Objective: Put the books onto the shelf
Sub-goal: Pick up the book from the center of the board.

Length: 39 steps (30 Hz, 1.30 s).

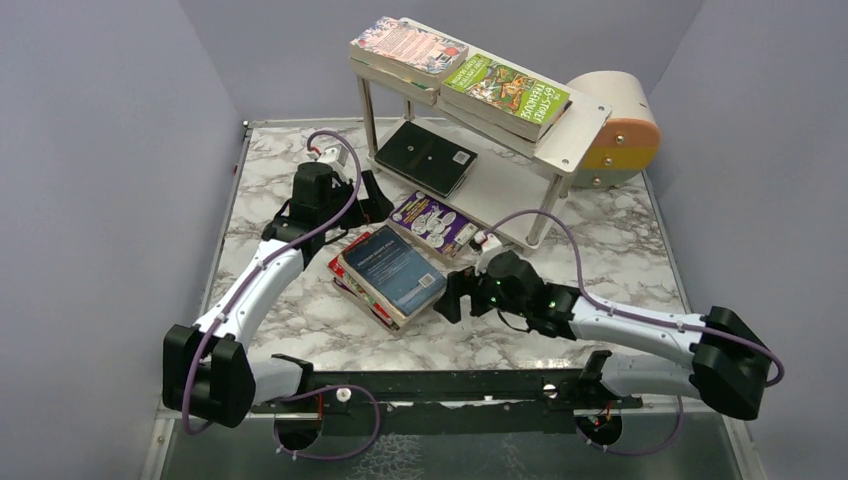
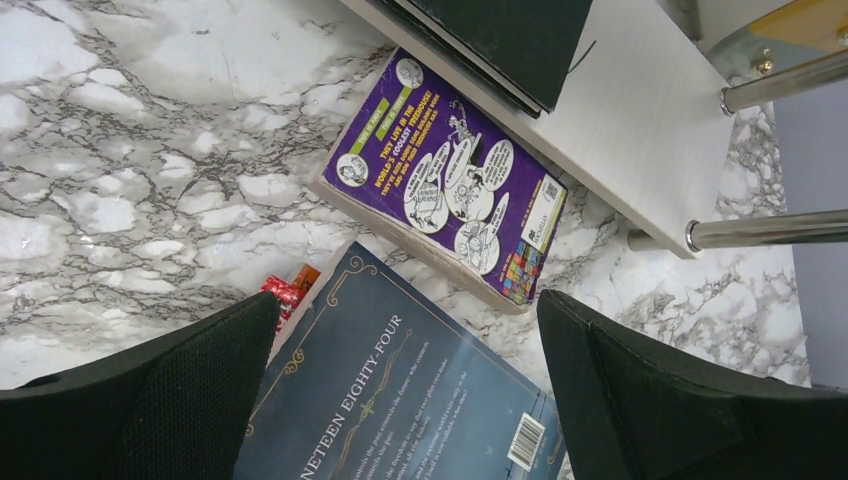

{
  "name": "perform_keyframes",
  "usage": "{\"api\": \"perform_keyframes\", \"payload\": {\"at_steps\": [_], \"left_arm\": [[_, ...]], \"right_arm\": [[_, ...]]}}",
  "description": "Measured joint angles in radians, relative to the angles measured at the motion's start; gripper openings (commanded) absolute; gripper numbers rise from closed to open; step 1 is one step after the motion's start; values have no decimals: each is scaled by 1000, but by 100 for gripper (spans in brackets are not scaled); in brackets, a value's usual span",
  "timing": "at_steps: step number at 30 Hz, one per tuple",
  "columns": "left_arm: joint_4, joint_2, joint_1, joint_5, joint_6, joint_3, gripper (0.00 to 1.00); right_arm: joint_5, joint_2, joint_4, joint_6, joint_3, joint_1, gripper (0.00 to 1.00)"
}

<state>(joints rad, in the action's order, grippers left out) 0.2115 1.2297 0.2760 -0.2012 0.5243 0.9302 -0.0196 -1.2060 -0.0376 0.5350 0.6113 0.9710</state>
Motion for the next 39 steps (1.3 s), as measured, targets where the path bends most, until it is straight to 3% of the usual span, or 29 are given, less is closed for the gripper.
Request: {"api": "perform_keyframes", "payload": {"at_steps": [5,10,17,25,39], "left_arm": [[-2,10,-5,-21,-17,-1,99],[-2,64,-10,-34,-35,-1,99],[-8,117,-36,-38,-51,-18,99],[-20,151,-77,-39,-63,-24,99],[-15,179,-80,-54,-59,-24,99]], "right_arm": [[-28,151,116,128,-123,0,98],[-35,122,162,170,-113,-1,97],[-44,-66,48,167,19,-1,97],[-82,-98,-62,159,103,-1,97],[-89,-98,-182,159,102,10,97]]}}
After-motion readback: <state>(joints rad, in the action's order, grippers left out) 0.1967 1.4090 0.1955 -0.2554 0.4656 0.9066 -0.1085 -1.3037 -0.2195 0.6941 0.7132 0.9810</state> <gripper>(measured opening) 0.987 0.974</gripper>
